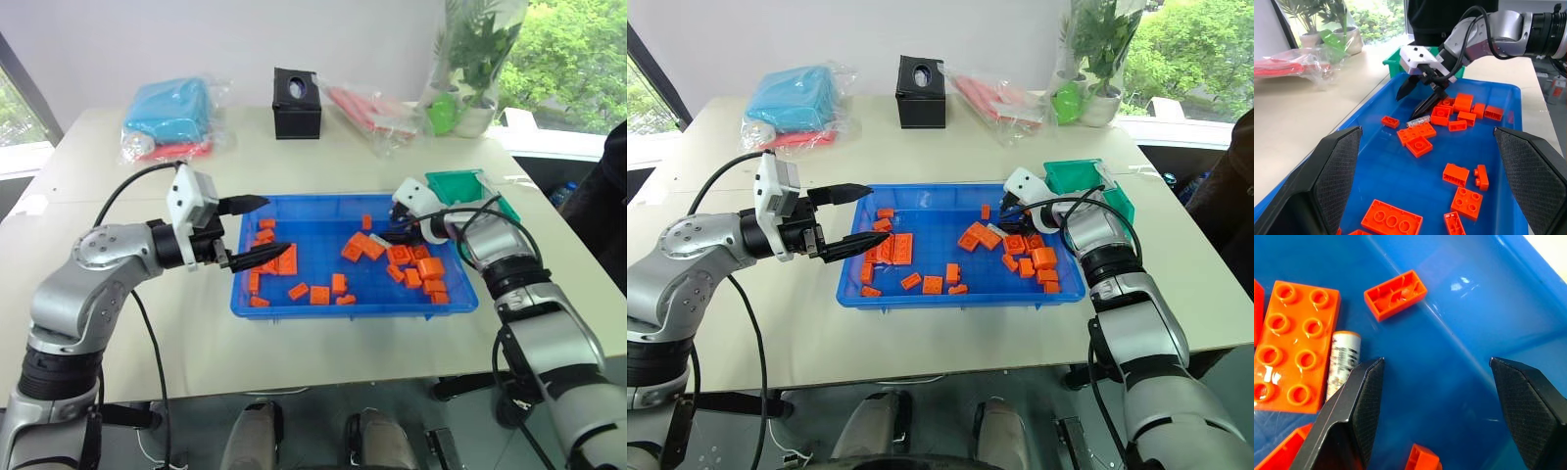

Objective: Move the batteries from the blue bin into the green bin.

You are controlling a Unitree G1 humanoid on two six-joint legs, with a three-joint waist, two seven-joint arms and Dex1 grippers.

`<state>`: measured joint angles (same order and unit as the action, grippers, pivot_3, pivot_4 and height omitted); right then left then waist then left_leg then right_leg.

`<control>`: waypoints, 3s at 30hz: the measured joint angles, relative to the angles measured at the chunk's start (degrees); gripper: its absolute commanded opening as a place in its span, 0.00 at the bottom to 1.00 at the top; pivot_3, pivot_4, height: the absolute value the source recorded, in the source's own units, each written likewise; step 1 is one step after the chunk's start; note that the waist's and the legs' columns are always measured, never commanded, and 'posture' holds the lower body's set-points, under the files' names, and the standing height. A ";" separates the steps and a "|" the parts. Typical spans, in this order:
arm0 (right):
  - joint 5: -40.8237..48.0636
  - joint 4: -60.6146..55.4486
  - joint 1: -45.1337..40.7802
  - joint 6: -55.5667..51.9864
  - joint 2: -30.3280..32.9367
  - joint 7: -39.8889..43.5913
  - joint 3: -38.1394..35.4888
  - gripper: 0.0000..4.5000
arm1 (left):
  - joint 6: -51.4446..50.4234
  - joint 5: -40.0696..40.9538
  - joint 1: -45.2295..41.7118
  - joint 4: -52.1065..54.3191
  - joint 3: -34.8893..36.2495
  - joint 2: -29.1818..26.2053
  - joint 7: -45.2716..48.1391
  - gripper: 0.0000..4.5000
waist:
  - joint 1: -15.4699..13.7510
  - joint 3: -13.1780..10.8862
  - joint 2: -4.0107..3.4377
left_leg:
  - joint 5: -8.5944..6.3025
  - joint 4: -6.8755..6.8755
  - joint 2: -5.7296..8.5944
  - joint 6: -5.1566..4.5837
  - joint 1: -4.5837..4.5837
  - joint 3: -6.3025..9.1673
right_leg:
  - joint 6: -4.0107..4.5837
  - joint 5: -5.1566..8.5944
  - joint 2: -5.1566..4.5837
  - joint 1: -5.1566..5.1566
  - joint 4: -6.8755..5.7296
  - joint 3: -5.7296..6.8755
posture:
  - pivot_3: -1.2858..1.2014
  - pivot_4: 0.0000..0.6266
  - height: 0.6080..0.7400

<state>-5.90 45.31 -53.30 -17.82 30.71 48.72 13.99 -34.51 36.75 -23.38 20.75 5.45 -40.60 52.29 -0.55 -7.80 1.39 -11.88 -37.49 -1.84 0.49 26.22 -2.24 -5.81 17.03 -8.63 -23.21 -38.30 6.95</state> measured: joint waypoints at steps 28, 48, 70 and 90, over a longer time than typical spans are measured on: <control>2.84 -7.21 2.71 -8.61 1.27 4.77 -1.40 0.77 | -0.30 0.03 -1.85 0.02 -0.13 -0.11 -0.28 1.00 | -0.11 0.04 0.04 | -0.02 -0.28 -0.01 -0.01 0.01 0.05 | 0.01 0.00 0.01 0.00 -0.05 0.01 | 0.52 0.24 0.27; 8.43 0.04 -1.73 -22.04 -0.45 5.53 -6.56 0.77 | -0.27 0.02 -1.84 0.04 -0.12 -0.42 -0.50 1.00 | -0.16 0.00 -0.01 | -0.06 -0.37 0.00 -0.04 0.11 0.07 | 0.01 0.00 0.00 -0.04 -0.10 0.02 | 0.52 0.24 0.27; 10.46 2.71 -2.98 -24.94 -0.33 4.01 -8.53 0.77 | -0.11 -0.06 -2.06 -0.01 -0.13 -0.42 -0.06 1.00 | -0.17 -0.01 -0.03 | -0.07 -0.38 0.01 -0.06 0.12 0.07 | 0.01 0.00 0.00 -0.05 -0.10 0.02 | 0.52 0.24 0.27; 5.78 -16.52 5.79 -22.32 4.71 5.86 -2.44 0.77 | 0.07 -0.29 -2.10 -0.09 -0.15 -0.44 0.10 1.00 | 0.00 -0.01 -0.04 | -0.09 -0.38 -0.01 -0.07 0.13 0.06 | 0.01 0.00 0.00 -0.08 -0.08 0.02 | 0.52 0.24 0.27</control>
<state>-0.12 28.79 -47.51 -40.14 35.42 54.58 11.55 -34.44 36.45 -25.48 20.66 5.29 -41.03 52.38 -0.55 -7.81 1.35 -11.96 -37.87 -1.85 0.42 26.35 -2.18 -5.80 17.03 -8.63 -23.28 -38.38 6.96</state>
